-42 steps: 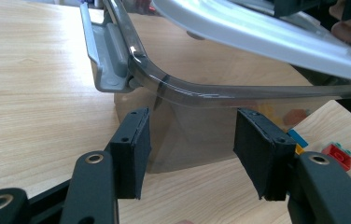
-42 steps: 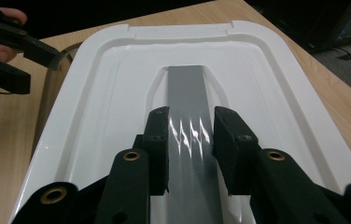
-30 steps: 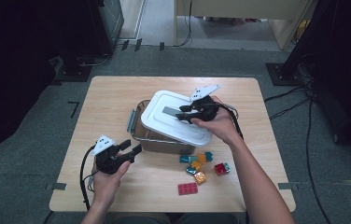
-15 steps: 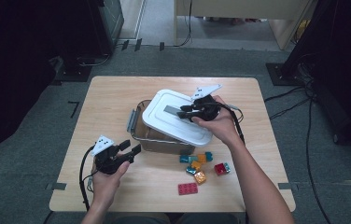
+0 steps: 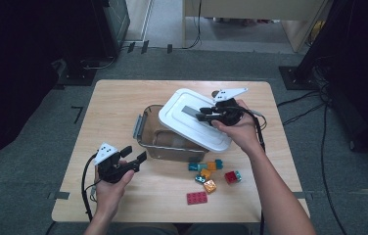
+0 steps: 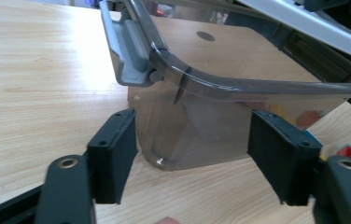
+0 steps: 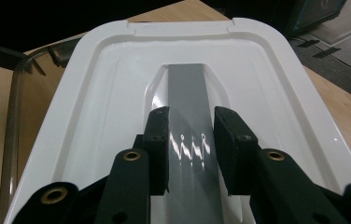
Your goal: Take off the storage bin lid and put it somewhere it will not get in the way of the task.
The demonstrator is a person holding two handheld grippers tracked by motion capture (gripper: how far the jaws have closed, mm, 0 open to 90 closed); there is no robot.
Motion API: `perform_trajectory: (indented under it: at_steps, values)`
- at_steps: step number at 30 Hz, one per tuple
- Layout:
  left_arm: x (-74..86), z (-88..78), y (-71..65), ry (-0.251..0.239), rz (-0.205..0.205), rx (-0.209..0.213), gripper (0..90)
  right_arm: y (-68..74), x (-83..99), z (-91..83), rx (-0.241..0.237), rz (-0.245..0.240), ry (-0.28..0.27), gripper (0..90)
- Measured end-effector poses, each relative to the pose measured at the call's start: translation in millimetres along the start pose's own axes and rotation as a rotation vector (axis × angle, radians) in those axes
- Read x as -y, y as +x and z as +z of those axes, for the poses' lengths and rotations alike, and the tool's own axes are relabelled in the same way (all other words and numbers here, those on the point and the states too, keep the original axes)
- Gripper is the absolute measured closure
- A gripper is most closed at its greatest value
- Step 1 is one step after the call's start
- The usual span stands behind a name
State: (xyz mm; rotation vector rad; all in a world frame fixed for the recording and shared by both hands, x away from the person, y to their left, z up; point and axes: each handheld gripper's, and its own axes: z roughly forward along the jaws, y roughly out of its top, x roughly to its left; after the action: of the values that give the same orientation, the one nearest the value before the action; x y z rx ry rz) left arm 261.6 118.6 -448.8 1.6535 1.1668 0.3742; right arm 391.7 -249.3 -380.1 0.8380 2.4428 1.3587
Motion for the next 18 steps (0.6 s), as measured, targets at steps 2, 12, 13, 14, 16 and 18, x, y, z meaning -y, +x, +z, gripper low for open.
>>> perform_trajectory:
  at_steps: [2, 12, 13, 14, 16, 18]
  values:
    - [0.7, -0.1, 0.2, 0.004, 0.003, -0.005, 27.6, -2.2, 2.7, -4.5, 0.012, 0.002, -0.001, 68.5]
    - [12.7, 1.8, 8.0, 0.048, 0.022, -0.024, 10.5, -9.6, 17.2, -29.6, 0.064, 0.037, -0.025, 68.4]
    - [15.0, 1.7, 10.1, 0.053, 0.023, -0.024, 9.9, -10.4, 18.3, -31.4, 0.067, 0.036, -0.027, 68.5]
    - [15.0, 1.7, 10.1, 0.053, 0.023, -0.024, 9.7, -10.4, 18.3, -31.4, 0.067, 0.036, -0.027, 68.5]
    - [21.4, 2.1, 16.8, 0.081, 0.029, -0.062, 9.7, -12.1, 22.4, -39.5, 0.086, 0.044, -0.030, 68.5]
    - [26.7, 1.8, 22.8, 0.102, 0.023, -0.081, 9.7, -13.4, 24.7, -44.0, 0.097, 0.053, -0.035, 68.5]
